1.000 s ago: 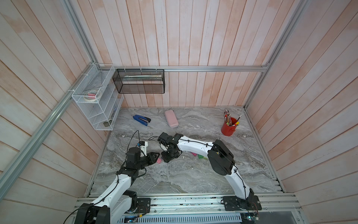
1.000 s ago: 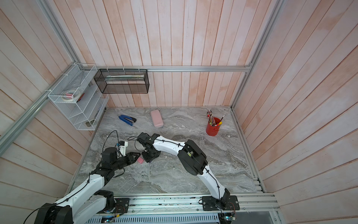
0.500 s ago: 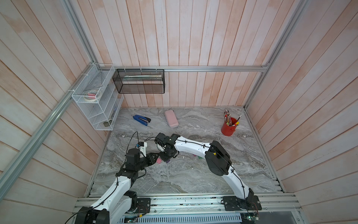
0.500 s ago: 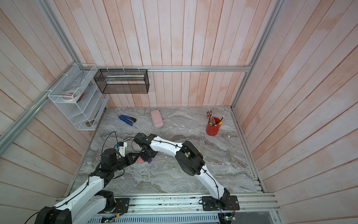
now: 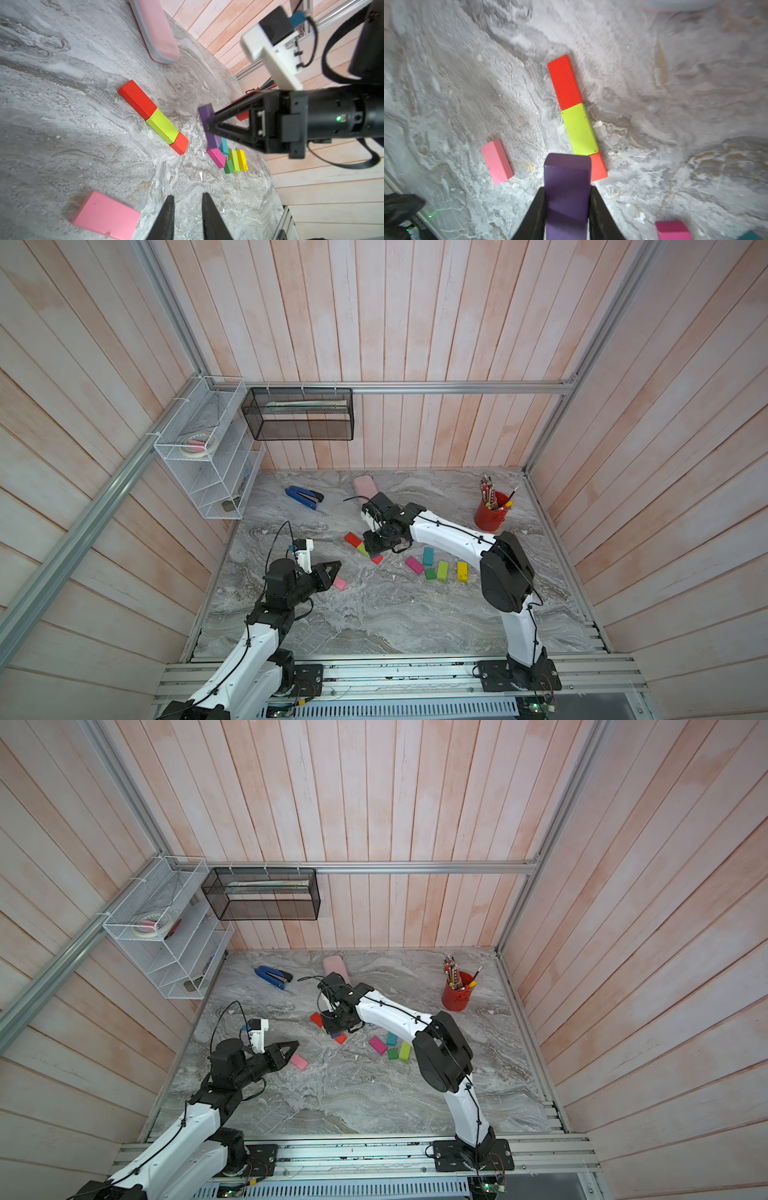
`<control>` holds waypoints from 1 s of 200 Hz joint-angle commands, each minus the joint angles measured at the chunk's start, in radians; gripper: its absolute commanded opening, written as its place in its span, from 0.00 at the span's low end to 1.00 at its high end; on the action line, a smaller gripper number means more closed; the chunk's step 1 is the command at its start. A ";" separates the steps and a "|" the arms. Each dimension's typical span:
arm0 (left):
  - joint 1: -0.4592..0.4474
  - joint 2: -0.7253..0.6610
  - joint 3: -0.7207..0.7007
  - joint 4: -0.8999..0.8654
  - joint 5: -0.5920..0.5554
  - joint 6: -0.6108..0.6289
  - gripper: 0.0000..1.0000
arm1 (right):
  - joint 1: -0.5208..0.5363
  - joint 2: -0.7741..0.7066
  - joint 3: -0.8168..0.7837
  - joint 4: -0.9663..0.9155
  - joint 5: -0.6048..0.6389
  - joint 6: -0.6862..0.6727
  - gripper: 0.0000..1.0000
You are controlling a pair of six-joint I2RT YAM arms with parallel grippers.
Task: Assemble the letter v with building blocks
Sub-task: Place the building block at the center of the board.
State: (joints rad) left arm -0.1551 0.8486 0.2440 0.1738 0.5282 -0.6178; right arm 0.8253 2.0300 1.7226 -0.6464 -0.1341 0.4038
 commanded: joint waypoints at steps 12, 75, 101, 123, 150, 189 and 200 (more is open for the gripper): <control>0.003 0.062 0.022 0.040 0.043 0.032 0.20 | -0.066 -0.029 -0.078 0.090 -0.062 0.080 0.00; -0.032 0.229 0.113 0.058 0.066 0.047 0.17 | -0.110 0.056 -0.069 0.119 -0.065 0.102 0.00; -0.102 0.339 0.163 0.059 0.036 0.046 0.15 | -0.139 0.072 -0.100 0.141 -0.055 0.118 0.00; -0.150 0.404 0.168 0.113 0.009 0.011 0.12 | -0.159 0.066 -0.130 0.170 -0.031 0.136 0.00; -0.181 0.464 0.157 0.193 -0.013 -0.038 0.12 | -0.171 0.063 -0.150 0.198 -0.008 0.160 0.00; -0.213 0.560 0.199 0.198 -0.037 -0.043 0.09 | -0.172 0.087 -0.170 0.237 0.000 0.192 0.03; -0.216 0.576 0.203 0.199 -0.045 -0.043 0.08 | -0.173 0.084 -0.185 0.252 0.002 0.203 0.04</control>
State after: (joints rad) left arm -0.3626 1.3956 0.4122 0.3317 0.5175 -0.6521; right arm 0.6502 2.0926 1.5738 -0.4366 -0.1539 0.5694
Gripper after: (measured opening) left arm 0.087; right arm 0.303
